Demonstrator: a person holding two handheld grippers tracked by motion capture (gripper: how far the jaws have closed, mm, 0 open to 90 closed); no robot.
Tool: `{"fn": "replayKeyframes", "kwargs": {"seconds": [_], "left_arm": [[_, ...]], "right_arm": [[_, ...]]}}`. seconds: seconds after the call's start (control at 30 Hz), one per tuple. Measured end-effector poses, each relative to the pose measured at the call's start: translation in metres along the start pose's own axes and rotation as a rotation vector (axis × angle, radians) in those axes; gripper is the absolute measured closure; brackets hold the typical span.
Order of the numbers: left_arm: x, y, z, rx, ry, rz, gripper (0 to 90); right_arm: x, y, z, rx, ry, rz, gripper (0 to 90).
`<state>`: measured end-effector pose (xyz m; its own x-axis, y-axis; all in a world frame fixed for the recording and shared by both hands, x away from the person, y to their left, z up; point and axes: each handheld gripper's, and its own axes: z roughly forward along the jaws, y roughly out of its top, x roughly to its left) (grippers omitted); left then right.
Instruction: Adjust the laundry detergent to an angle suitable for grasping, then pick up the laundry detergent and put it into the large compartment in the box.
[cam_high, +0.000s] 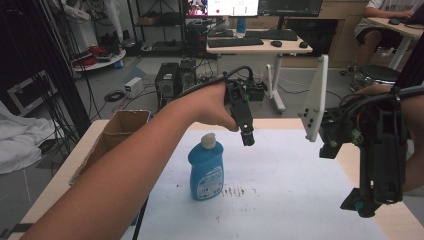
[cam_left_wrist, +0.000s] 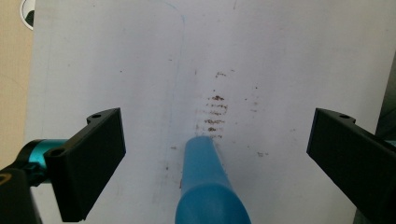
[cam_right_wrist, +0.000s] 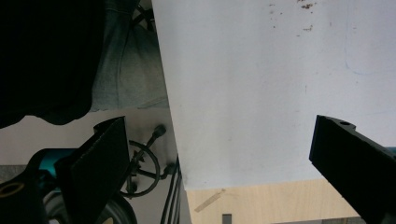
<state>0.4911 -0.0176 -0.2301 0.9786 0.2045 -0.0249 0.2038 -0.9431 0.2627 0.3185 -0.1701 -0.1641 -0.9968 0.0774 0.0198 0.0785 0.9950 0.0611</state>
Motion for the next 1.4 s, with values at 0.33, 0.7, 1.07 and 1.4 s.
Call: {"fn": "replayKeyframes", "kwargs": {"seconds": [0.33, 0.7, 1.07, 1.4], "left_arm": [[-0.0009, -0.0027, -0.0001, -0.005, 0.001, -0.006, 4.4], [0.0005, -0.0024, -0.0013, -0.013, -0.001, -0.018, 4.4], [-0.0036, -0.0010, -0.0005, -0.010, 0.000, 0.001, 4.4], [-0.0024, -0.0024, -0.0008, -0.009, 0.002, -0.007, 4.4]], "right_arm": [[-0.0005, 0.0001, -0.0010, -0.007, 0.000, -0.002, 4.4], [-0.0036, -0.0019, -0.0023, -0.015, 0.001, -0.008, 4.4], [0.0001, -0.0009, -0.0004, -0.017, 0.002, -0.005, 4.4], [0.0006, -0.0020, 0.0011, -0.013, 0.004, 0.001, 4.4]]}}
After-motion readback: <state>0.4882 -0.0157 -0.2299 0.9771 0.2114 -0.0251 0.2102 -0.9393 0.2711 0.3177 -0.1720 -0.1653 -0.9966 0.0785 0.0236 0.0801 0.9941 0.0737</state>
